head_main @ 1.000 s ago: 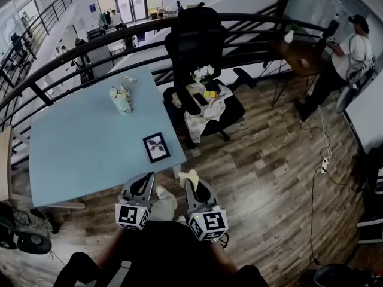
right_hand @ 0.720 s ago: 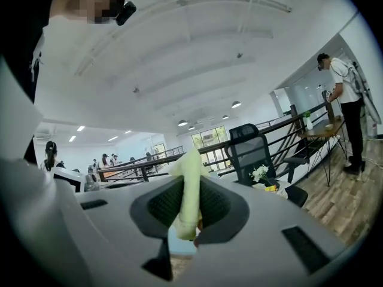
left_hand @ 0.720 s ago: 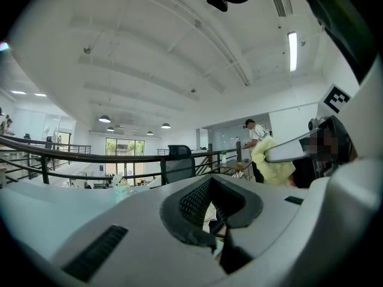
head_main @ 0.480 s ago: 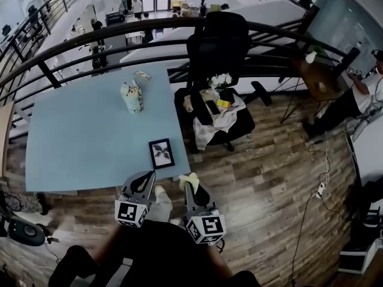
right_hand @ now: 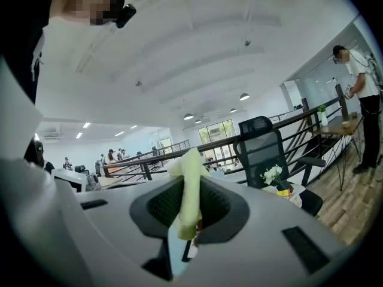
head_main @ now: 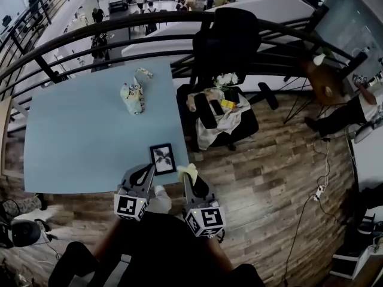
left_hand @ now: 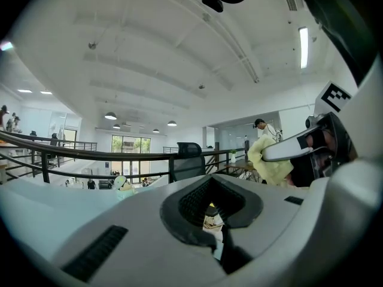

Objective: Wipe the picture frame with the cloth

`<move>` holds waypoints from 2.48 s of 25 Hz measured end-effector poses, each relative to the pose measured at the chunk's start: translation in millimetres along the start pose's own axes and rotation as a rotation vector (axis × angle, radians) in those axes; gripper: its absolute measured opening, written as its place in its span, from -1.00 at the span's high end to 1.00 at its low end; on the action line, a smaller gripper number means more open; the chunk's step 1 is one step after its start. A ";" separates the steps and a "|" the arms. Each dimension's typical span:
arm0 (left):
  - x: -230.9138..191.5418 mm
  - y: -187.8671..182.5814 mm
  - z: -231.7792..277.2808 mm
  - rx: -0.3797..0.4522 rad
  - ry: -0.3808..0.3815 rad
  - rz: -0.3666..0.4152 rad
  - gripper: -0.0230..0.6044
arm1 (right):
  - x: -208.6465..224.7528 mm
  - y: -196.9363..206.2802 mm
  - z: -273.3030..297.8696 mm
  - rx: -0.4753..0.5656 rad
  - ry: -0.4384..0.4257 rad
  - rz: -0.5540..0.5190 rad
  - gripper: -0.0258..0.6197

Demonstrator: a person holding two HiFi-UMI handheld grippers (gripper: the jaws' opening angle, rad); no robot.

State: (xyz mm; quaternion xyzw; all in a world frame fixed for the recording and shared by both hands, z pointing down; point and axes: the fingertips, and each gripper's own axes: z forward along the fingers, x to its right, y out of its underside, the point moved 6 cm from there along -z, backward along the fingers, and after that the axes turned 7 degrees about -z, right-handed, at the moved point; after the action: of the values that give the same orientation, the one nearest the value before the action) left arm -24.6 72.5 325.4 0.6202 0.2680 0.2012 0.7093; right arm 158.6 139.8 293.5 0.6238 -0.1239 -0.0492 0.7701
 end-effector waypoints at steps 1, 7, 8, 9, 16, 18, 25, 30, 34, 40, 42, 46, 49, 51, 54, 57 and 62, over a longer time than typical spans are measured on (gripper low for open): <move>-4.4 -2.2 3.6 0.000 -0.001 0.003 0.94 | -0.3 -2.2 7.8 -0.001 -0.006 -0.005 0.74; -39.9 -9.4 23.4 0.016 -0.019 -0.009 0.94 | -9.4 -14.4 57.0 -0.005 -0.047 -0.047 0.74; -44.0 -9.8 26.1 0.021 -0.020 -0.011 0.94 | -11.0 -14.9 63.5 -0.009 -0.054 -0.053 0.74; -47.7 -10.1 28.4 0.025 -0.021 -0.012 0.94 | -12.5 -14.7 69.5 -0.013 -0.062 -0.059 0.74; -73.5 -11.9 40.1 0.040 -0.048 -0.021 0.94 | -22.2 -15.8 110.8 -0.030 -0.117 -0.080 0.74; -78.8 -7.6 41.2 0.026 -0.062 -0.029 0.94 | -23.5 -14.4 118.8 -0.038 -0.131 -0.077 0.74; -88.2 6.7 45.4 -0.019 -0.094 -0.026 0.94 | -15.7 -1.1 138.1 -0.084 -0.172 -0.075 0.74; -92.4 9.2 58.2 -0.055 -0.134 -0.054 0.94 | -5.2 9.0 158.1 -0.124 -0.207 -0.065 0.74; -94.8 16.4 66.2 -0.076 -0.169 -0.058 0.94 | 4.6 16.6 172.4 -0.162 -0.237 -0.063 0.74; -99.2 32.1 72.6 -0.113 -0.211 -0.079 0.94 | 14.5 32.7 193.9 -0.224 -0.280 -0.045 0.74; -102.4 38.7 75.6 -0.131 -0.223 -0.081 0.94 | 17.6 37.8 203.6 -0.241 -0.294 -0.045 0.74; -107.9 52.0 78.6 -0.164 -0.236 -0.089 0.94 | 19.8 52.7 219.7 -0.277 -0.311 -0.040 0.74; -112.1 61.0 76.9 -0.183 -0.246 -0.105 0.94 | 15.3 65.0 227.9 -0.304 -0.318 -0.033 0.74; -113.7 65.2 74.2 -0.196 -0.250 -0.112 0.94 | 10.3 71.4 230.7 -0.317 -0.324 -0.031 0.74; -116.4 69.7 80.2 -0.202 -0.248 -0.113 0.94 | 8.6 83.3 239.5 -0.341 -0.329 -0.031 0.74; -117.9 73.2 84.4 -0.209 -0.238 -0.116 0.94 | 7.4 100.2 246.1 -0.377 -0.325 -0.037 0.74; -117.5 74.2 85.8 -0.210 -0.224 -0.120 0.94 | 3.2 126.8 249.1 -0.440 -0.320 -0.008 0.74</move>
State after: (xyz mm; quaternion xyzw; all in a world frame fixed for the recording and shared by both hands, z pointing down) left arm -58.3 -55.2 421.5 0.5442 0.2010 0.1150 0.8064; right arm 88.8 -69.8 465.0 0.4263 -0.2280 -0.1757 0.8575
